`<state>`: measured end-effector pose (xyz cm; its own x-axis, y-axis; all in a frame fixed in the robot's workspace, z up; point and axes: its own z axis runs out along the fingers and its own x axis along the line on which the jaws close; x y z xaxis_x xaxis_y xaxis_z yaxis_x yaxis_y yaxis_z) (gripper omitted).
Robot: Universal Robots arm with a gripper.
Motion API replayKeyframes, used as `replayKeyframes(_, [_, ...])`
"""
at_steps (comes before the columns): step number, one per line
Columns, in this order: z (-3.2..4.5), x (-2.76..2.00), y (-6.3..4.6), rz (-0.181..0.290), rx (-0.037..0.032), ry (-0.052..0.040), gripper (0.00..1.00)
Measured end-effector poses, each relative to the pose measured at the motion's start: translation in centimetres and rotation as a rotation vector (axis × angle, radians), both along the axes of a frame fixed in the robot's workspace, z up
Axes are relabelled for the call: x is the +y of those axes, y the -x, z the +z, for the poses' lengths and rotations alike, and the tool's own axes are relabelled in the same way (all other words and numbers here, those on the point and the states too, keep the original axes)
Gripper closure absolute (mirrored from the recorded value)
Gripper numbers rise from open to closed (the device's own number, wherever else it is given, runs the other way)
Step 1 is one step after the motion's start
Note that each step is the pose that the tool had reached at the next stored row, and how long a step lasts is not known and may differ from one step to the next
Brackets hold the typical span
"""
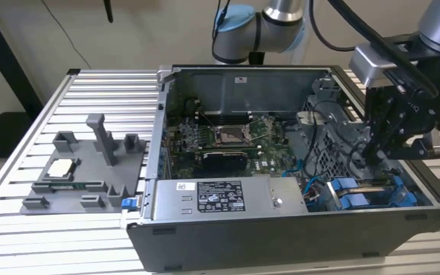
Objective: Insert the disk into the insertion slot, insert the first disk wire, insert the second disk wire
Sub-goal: 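Insert the second disk wire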
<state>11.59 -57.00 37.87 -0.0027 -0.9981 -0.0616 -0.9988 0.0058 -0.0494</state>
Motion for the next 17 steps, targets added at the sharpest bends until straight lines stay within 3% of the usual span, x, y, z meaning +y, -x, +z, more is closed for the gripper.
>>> replayKeyframes(4, [-0.30, 0.00, 0.0, 0.000, -0.0002, 0.0029, 0.84])
replayKeyframes(11, [-1.01, 0.05, 0.1, 0.000, -0.0002, 0.0412, 0.84])
replayKeyframes(13, [-1.35, 0.06, 0.2, 0.000, -0.0014, 0.0406, 0.84])
replayKeyframes(17, [-1.78, 0.06, 0.2, 0.001, -0.0082, 0.0227, 0.84])
